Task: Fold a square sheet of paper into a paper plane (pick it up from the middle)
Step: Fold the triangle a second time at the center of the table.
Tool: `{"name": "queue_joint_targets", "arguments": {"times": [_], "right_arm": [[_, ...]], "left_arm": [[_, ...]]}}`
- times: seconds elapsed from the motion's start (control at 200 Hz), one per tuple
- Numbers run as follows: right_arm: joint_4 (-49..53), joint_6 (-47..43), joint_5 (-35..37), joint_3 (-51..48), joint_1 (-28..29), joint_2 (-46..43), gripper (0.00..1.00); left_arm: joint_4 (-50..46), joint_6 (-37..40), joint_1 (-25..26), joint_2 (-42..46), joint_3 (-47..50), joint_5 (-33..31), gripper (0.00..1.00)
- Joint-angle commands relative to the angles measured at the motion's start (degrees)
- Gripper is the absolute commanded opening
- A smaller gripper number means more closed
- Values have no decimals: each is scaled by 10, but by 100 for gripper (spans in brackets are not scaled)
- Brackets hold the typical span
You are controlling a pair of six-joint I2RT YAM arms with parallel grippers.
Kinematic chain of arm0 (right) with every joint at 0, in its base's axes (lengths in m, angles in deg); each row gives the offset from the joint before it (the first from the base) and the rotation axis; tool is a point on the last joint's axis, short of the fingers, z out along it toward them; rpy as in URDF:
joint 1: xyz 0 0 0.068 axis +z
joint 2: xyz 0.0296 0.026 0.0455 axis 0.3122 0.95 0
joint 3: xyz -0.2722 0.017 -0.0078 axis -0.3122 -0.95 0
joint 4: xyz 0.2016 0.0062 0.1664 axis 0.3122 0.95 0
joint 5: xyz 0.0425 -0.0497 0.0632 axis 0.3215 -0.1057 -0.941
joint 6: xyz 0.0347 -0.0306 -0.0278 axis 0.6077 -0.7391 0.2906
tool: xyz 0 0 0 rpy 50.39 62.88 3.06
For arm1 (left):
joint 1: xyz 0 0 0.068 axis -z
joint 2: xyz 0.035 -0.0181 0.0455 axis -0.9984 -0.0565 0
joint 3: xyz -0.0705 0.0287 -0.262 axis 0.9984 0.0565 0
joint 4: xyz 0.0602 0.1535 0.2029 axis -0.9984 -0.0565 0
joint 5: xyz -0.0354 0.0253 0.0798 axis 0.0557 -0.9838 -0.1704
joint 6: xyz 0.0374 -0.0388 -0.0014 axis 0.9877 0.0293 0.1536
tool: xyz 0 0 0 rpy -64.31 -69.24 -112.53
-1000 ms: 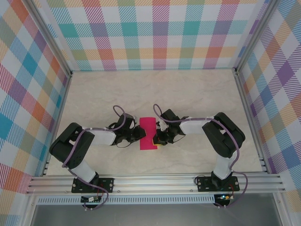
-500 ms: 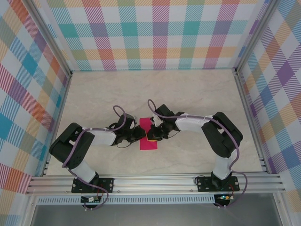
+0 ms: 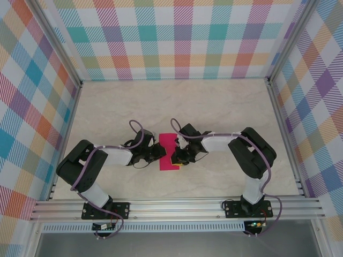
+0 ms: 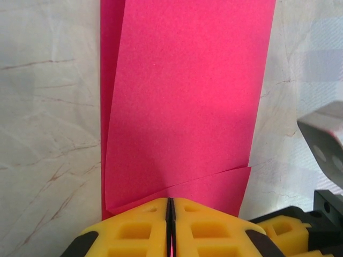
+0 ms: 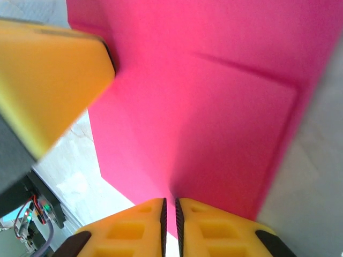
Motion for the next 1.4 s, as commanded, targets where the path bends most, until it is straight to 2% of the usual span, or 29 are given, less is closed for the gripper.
{"name": "queue_joint_targets", "arguments": {"times": [0.0, 0.25, 0.45, 0.6, 0.975, 1.145, 1.395], "right_arm": [[43, 1, 4, -41, 1, -24, 17], [41, 11, 11, -97, -8, -67, 18], [37, 10, 14, -105, -13, -118, 22], [62, 7, 68, -84, -14, -154, 30], [61, 1, 150, -61, -13, -195, 35], [56, 8, 146, -64, -13, -191, 42], [18, 34, 114, -71, -18, -163, 44]], "left_arm": [[-64, 12, 5, -13, 4, -48, 11], [-57, 11, 5, -17, 7, -45, 10], [-45, 12, 5, -10, 5, -27, 11], [-42, 15, 5, 4, -1, -14, 13], [-69, 28, 5, 16, -40, 2, 15], [-63, 25, 5, 18, -31, -3, 16], [-71, 26, 5, 23, -27, -8, 18]]}}
